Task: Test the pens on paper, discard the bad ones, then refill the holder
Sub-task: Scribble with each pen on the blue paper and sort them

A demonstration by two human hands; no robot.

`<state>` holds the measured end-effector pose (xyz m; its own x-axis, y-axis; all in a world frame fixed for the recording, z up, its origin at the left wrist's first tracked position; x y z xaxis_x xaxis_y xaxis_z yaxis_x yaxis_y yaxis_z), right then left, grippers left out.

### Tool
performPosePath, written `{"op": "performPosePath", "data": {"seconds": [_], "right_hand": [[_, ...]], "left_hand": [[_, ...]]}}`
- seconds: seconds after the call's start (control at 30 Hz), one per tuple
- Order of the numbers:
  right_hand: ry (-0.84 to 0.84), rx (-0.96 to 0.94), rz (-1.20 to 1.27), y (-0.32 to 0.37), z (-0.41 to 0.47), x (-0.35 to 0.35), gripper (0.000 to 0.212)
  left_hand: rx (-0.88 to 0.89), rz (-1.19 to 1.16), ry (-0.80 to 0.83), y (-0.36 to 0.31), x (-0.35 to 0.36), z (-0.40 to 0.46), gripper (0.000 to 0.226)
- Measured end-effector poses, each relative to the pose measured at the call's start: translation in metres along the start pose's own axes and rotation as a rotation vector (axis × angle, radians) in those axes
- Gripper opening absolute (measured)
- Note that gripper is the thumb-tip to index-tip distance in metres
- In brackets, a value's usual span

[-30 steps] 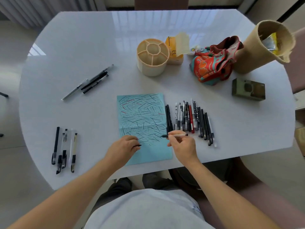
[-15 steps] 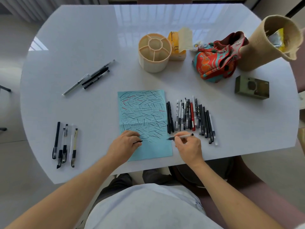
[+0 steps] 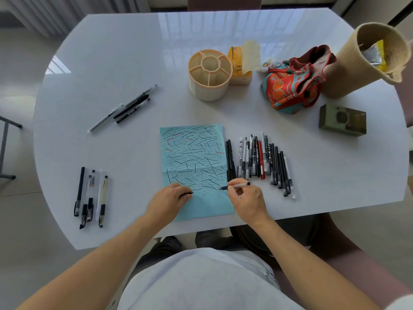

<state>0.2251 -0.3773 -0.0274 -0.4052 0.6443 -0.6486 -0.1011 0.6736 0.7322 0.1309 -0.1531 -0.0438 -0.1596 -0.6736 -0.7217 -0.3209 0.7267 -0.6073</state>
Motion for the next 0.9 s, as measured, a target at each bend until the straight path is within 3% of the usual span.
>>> {"op": "performPosePath", "data": {"seconds": [0.2, 0.37, 0.5, 0.9], "right_hand": [[-0.058, 0.04, -0.037, -0.006, 0.0, -0.017, 0.013], [-0.071, 0.154, 0.362, 0.009, -0.001, -0.017, 0.013], [0.034, 0.185, 0.578, 0.028, -0.001, 0.005, 0.012], [0.212, 0.214, 0.684, 0.077, 0.004, 0.06, 0.01]], "left_hand": [[-0.012, 0.035, 0.028, 0.0, 0.002, 0.0, 0.023], [-0.034, -0.018, 0.021, -0.001, -0.002, 0.001, 0.025], [-0.023, -0.082, -0.019, -0.013, -0.012, -0.003, 0.024], [0.075, -0.099, -0.117, -0.028, -0.054, -0.02, 0.01]]}}
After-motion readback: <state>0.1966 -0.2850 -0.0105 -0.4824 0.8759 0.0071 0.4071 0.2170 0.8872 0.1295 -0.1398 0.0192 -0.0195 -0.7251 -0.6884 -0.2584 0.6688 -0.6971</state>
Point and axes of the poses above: each hand's wrist, its own z-axis towards the middle knuckle, its own x-axis out of the palm, y = z × x, the point moved 9 cm from there along z, towards the middle knuckle, and after that the axes turned 2 degrees about -z, right-handed, at the moved point
